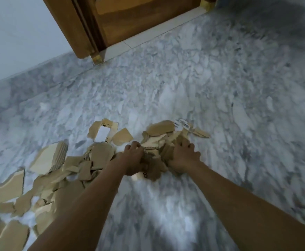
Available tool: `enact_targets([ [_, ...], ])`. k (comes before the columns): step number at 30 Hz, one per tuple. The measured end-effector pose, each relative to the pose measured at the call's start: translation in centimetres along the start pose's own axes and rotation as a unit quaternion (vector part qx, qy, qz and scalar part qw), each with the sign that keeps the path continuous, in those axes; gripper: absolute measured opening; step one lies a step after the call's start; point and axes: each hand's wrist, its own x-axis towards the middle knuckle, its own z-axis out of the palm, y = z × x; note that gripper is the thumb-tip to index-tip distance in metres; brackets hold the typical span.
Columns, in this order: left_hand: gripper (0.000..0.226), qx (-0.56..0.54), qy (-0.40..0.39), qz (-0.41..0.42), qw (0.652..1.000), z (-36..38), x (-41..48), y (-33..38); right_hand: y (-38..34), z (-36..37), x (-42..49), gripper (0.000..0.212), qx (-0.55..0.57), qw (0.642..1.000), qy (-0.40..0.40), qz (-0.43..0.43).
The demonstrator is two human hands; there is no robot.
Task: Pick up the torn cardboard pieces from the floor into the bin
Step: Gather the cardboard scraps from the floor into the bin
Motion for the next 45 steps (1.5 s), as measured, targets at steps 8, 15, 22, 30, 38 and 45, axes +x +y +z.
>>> enact_targets([
  [8,0.067,0.028,-0.008,0.037,0.999,0.2,1.8,-1.3,1.6,-0.2,-3.2,0.080,0.127,0.985,-0.044,-0.108],
  [15,0.062,0.028,-0.102,0.060,0.993,-2.8,0.8,-0.2,6.1,-7.0,-5.3,0.047,0.081,0.976,-0.203,-0.005],
  [22,0.073,0.043,-0.118,0.096,0.987,-2.8,0.1,4.6,7.4,-9.6,-5.6,0.056,0.030,0.951,-0.298,0.076],
  [30,0.059,0.094,0.017,0.083,0.992,1.6,0.6,5.3,9.6,-4.4,-5.6,0.048,-0.021,0.990,-0.119,0.077],
  [38,0.072,0.094,0.018,0.121,0.988,1.8,1.8,4.5,8.7,-2.1,-5.1,0.017,0.091,0.993,-0.071,-0.035],
  [45,0.075,0.022,0.003,0.160,0.987,2.3,1.6,3.7,6.7,-7.8,-6.1,0.024,0.067,0.977,-0.190,-0.073],
])
